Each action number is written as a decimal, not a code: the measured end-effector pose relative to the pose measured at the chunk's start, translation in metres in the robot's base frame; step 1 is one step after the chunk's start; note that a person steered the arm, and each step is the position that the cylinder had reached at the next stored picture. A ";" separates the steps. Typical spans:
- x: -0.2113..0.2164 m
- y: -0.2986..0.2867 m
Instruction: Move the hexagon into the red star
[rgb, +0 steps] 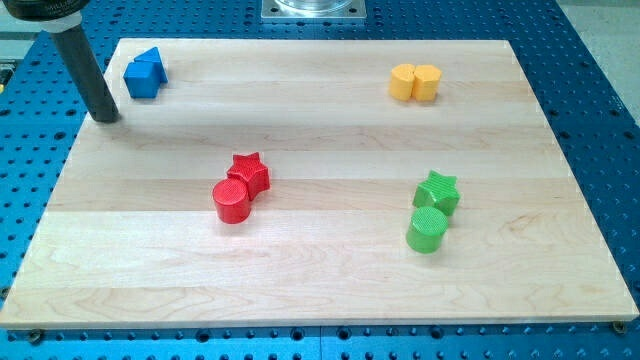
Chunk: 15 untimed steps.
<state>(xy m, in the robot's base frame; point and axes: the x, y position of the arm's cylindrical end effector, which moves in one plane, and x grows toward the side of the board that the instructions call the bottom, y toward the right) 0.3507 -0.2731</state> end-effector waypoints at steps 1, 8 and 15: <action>0.000 0.001; 0.008 -0.016; -0.029 0.501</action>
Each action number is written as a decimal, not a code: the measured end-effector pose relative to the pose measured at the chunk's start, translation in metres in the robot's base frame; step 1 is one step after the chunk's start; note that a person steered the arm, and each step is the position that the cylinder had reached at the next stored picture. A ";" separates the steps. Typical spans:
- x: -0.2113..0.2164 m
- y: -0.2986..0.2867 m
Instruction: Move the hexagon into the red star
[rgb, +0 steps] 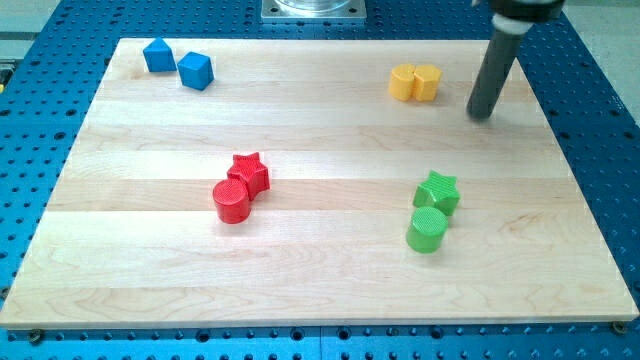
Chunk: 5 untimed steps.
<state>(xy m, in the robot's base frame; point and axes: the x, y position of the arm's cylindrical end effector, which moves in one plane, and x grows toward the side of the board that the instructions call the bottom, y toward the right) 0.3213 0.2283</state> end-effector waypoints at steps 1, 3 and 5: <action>-0.048 -0.005; -0.016 -0.130; 0.025 -0.150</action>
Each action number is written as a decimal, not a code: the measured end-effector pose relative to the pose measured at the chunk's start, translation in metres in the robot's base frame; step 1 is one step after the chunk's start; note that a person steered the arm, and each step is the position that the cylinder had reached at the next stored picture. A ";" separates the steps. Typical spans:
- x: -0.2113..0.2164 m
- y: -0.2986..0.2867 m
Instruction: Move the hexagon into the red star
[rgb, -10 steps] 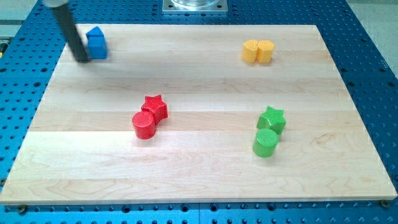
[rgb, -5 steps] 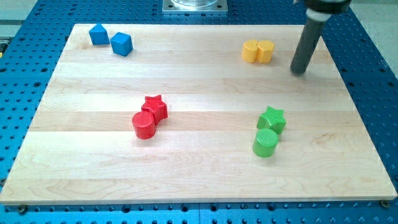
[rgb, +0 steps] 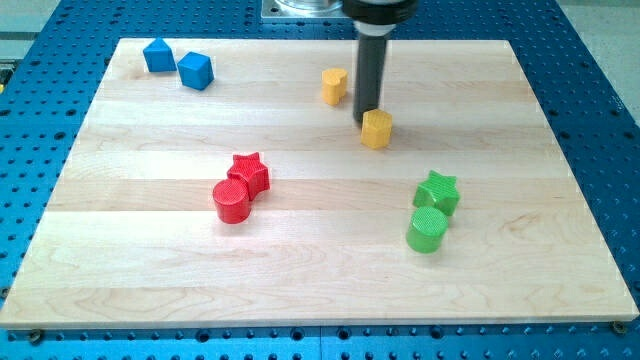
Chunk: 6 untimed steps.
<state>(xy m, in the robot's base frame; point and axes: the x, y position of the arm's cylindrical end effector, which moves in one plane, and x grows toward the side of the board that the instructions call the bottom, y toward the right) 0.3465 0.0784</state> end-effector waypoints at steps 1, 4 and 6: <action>0.012 0.029; 0.064 -0.132; -0.015 0.003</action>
